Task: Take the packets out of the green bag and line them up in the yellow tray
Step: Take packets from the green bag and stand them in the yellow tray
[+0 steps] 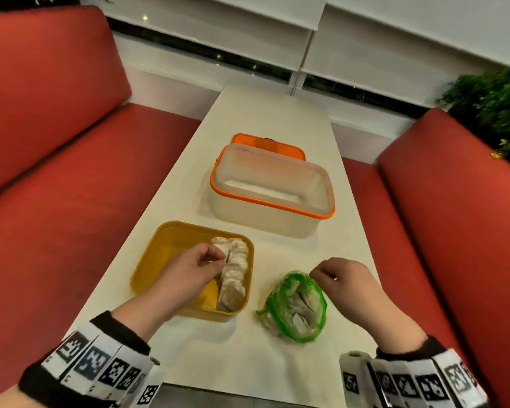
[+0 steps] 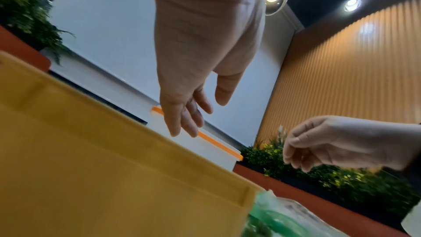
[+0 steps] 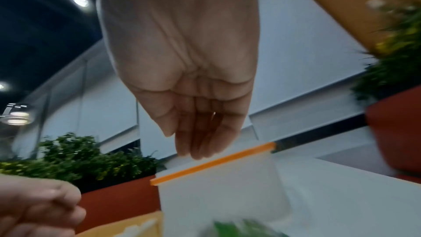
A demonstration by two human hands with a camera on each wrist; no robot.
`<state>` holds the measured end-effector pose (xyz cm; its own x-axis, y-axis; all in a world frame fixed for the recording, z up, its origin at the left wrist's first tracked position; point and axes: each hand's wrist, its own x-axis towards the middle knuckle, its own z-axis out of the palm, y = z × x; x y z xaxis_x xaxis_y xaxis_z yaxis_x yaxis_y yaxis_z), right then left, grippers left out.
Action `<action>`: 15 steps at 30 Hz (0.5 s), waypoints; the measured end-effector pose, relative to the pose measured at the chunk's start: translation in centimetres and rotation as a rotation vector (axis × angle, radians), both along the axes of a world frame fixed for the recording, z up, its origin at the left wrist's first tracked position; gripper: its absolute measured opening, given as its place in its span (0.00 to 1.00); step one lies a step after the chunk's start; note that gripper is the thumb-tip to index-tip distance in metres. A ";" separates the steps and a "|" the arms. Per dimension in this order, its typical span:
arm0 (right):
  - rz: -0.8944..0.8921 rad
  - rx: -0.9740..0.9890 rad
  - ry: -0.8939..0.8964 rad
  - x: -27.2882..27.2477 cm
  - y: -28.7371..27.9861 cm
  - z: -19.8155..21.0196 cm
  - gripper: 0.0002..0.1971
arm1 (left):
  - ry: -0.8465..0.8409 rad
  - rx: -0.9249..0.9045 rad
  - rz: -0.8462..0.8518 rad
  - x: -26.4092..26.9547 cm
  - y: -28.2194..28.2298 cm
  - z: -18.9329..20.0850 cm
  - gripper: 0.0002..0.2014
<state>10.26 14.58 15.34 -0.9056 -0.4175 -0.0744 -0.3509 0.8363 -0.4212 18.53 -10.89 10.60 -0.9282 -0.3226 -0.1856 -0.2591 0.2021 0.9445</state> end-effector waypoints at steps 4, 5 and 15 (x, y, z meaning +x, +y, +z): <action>-0.086 -0.008 -0.105 1.3 2.9 -2.9 0.06 | 0.014 -0.024 -0.096 -0.7 3.6 0.5 0.05; -0.084 0.014 -0.107 1.6 3.0 -3.6 0.08 | 0.012 -0.022 -0.124 -0.9 4.5 0.6 0.05; 0.062 0.276 0.135 1.3 1.0 -7.5 0.11 | -0.099 -0.260 -0.437 -2.0 9.9 -1.4 0.06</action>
<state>11.61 15.55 7.87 -0.8885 -0.4528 -0.0738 -0.4419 0.8880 -0.1272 16.55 -0.98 9.21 -0.9688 0.0439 -0.2441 -0.1834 0.5360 0.8241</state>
